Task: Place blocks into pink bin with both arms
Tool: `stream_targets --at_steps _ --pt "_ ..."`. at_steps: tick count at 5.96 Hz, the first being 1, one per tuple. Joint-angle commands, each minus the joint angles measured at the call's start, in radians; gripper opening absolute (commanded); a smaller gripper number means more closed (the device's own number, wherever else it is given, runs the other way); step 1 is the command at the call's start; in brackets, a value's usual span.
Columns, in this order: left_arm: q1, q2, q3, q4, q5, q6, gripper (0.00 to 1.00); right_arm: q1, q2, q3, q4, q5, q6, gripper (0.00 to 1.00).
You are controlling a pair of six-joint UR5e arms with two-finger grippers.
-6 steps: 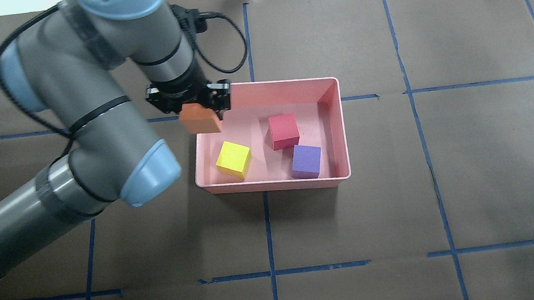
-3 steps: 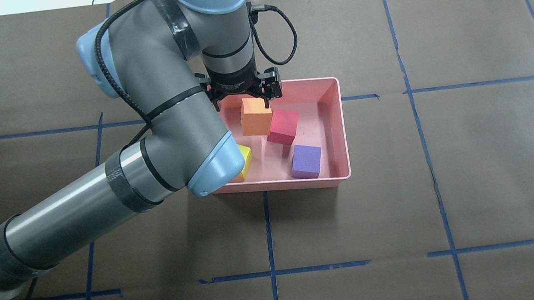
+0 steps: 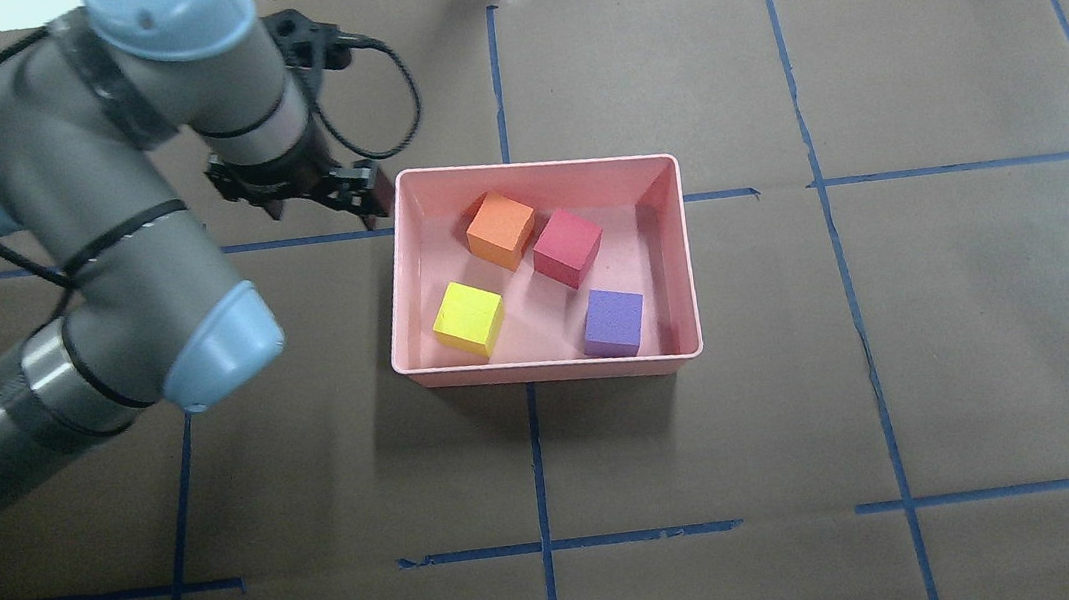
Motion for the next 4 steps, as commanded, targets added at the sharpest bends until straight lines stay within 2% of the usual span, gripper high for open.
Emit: stream_targets --at_steps 1,2,4 --pt "-0.196 0.191 -0.056 0.001 -0.103 0.388 1.0 0.056 -0.072 0.0 0.002 0.037 -0.039 1.0" --pt "-0.32 0.263 -0.039 0.002 -0.142 0.594 1.0 0.075 -0.091 -0.002 0.0 0.04 -0.026 0.99" --pt "-0.593 0.498 -0.001 -0.011 -0.275 0.817 1.0 0.081 -0.052 -0.026 0.002 0.042 0.135 0.99"
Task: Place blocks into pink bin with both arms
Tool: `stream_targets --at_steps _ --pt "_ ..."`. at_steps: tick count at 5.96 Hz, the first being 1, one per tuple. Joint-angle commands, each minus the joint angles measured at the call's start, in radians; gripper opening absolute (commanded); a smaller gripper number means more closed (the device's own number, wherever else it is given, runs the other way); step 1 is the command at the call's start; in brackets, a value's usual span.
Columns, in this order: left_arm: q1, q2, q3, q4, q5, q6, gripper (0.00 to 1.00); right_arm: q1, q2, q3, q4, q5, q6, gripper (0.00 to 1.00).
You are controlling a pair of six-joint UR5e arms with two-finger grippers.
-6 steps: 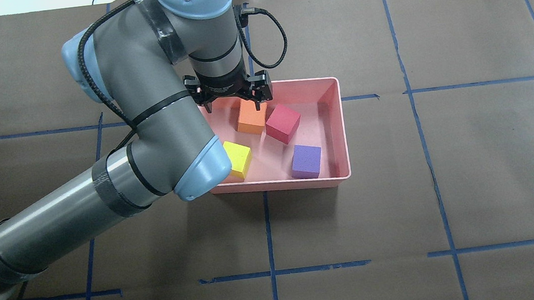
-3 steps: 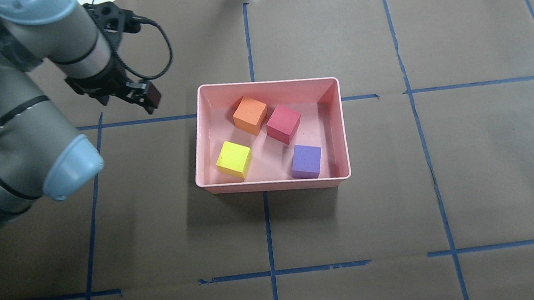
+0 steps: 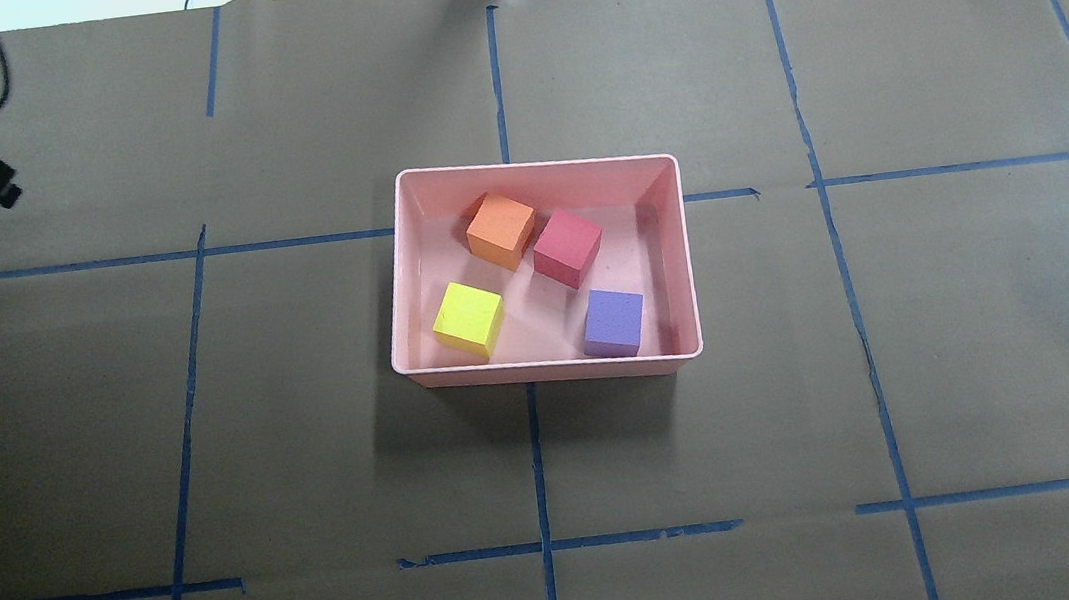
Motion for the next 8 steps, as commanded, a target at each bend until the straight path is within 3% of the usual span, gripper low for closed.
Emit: stream_targets --at_steps 1,2,8 --pt "-0.224 0.216 0.028 -0.006 -0.061 0.265 1.0 0.002 0.026 -0.007 0.001 0.001 0.09 1.0" --pt "-0.261 0.343 0.033 -0.008 -0.053 0.276 1.0 0.002 0.033 -0.007 0.001 0.001 0.12 1.0" --pt "-0.307 0.381 -0.002 -0.02 -0.05 0.268 1.0 0.0 0.053 -0.013 0.003 0.0 0.12 1.0"
